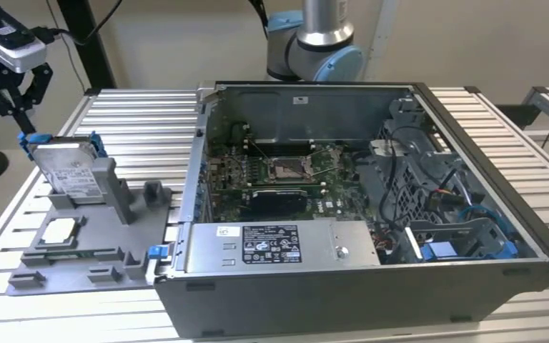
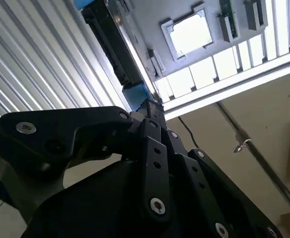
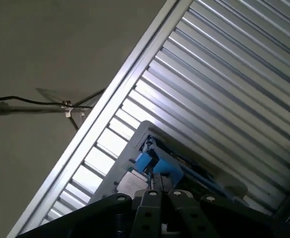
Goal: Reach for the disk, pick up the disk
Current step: 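Pick up the disk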
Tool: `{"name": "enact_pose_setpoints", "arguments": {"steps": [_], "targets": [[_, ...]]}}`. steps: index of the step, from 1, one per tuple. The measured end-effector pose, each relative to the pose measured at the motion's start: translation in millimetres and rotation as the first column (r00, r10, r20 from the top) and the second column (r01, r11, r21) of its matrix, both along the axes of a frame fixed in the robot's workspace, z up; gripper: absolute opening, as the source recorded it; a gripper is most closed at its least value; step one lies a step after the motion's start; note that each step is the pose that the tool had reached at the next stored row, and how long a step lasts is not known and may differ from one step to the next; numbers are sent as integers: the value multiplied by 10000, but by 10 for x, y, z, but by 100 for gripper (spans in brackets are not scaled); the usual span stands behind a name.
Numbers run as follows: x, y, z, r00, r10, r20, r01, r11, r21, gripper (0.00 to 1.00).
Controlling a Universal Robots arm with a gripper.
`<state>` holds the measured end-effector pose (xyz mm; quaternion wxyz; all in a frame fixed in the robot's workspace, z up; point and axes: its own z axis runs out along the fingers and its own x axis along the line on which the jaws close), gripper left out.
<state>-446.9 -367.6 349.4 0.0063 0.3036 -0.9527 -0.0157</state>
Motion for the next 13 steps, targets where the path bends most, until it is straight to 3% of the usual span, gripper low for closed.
{"name": "enact_pose_setpoints", "arguments": {"steps": [6,13], "targets": [[-2,0,0,9941,1085,0,-1085,9941,-4,0],[-5,0,0,9738,2274,0,-2274,9738,-4,0]]}}
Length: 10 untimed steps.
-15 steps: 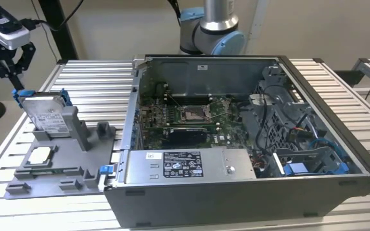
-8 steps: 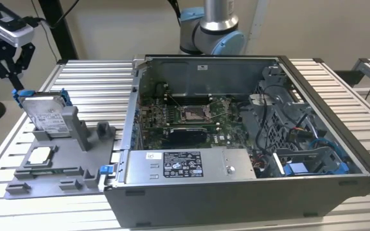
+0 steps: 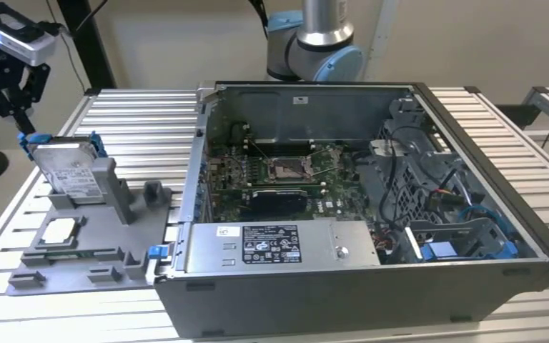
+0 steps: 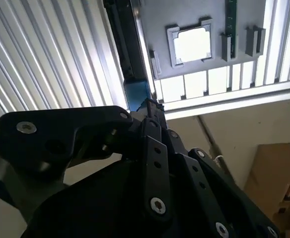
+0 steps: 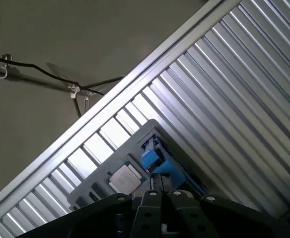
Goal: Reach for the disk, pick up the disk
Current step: 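Pick up the disk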
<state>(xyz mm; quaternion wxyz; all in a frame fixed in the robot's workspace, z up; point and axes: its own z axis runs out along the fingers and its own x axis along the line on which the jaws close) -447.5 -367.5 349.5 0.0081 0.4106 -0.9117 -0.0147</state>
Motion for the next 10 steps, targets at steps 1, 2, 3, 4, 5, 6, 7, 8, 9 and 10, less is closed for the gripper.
{"name": "enact_pose_setpoints", "arguments": {"steps": [1,2,3,4,5,6,7,8,9,10], "targets": [[0,0,-1,9999,148,1,-148,9999,0,0],[0,0,-1,9996,294,1,-294,9996,0,0],[0,0,-1,9990,448,1,-448,9990,1,0],[-1,0,-1,9982,606,2,-606,9982,1,0],[-1,0,-1,9971,761,1,-761,9971,1,0],[0,0,-1,9957,929,1,-929,9957,0,0],[0,0,0,9940,1093,0,-1093,9940,0,0],[0,0,-1,9921,1252,1,-1252,9921,0,0],[-1,0,0,9900,1411,0,-1411,9900,0,0],[-1,0,0,9878,1556,0,-1556,9878,-2,0]]}}
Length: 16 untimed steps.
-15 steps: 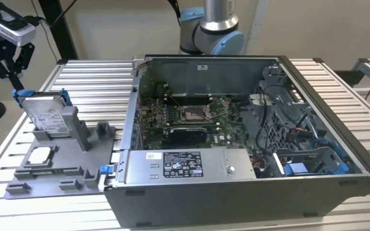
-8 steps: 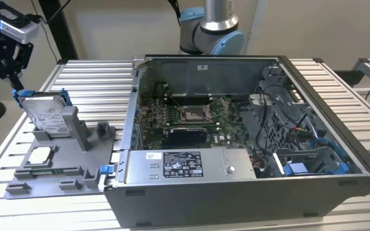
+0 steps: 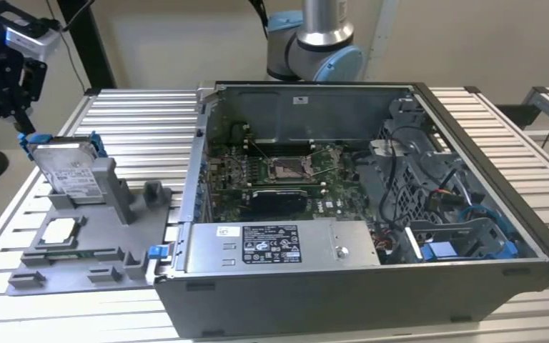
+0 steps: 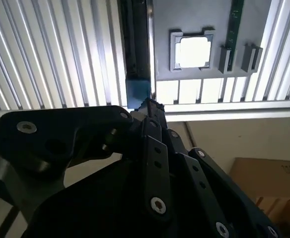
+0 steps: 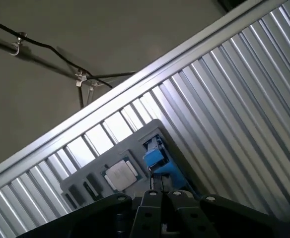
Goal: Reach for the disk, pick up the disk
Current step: 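Pick up the disk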
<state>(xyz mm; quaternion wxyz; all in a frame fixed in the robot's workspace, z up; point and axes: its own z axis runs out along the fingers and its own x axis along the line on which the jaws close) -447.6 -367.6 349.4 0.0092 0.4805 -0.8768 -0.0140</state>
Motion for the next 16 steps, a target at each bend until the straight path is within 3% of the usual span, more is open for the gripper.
{"name": "enact_pose_setpoints", "arguments": {"steps": [5,9,12,16], "targets": [[-2,0,0,9980,639,-1,-639,9980,-28,0],[-3,0,-1,9930,1182,-1,-1182,9930,-42,0],[-4,0,0,9865,1636,-4,-1636,9865,-58,0],[-4,0,0,9741,2260,-10,-2260,9741,-89,0]]}}
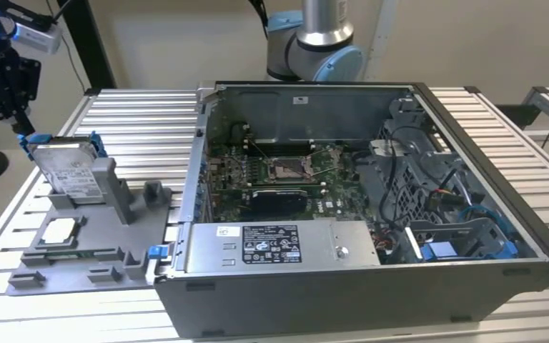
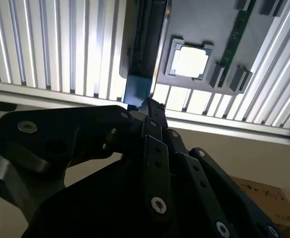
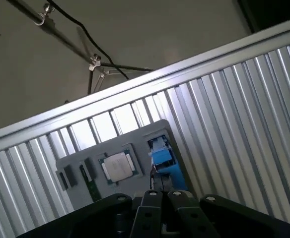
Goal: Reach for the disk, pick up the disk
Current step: 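Pick up the disk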
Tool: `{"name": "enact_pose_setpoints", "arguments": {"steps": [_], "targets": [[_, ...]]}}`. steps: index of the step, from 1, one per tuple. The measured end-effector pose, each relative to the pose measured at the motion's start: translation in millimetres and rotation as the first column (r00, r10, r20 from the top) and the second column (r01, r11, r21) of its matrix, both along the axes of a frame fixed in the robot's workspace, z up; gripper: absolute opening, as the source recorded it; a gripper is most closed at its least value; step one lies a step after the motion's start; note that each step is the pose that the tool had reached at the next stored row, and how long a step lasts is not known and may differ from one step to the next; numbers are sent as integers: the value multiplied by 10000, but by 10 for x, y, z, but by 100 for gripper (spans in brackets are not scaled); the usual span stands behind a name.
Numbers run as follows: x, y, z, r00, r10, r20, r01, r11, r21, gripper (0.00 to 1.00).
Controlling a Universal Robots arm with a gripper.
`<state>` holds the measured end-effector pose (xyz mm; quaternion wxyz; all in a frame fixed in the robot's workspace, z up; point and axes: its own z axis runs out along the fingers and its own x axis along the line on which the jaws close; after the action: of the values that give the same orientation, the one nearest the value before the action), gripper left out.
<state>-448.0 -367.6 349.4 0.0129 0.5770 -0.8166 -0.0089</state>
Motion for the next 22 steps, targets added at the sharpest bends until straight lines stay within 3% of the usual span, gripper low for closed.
{"name": "enact_pose_setpoints", "arguments": {"steps": [3,10,14,18,22], "targets": [[0,0,0,9990,436,-1,-436,9990,-21,0],[14,1,-2,9971,755,3,-755,9971,-22,0],[18,0,-9,9914,1312,12,-1312,9913,-23,0],[22,0,-19,9816,1907,33,-1907,9816,-24,0],[24,-1,-17,9808,1950,30,-1950,9808,-25,0]]}}
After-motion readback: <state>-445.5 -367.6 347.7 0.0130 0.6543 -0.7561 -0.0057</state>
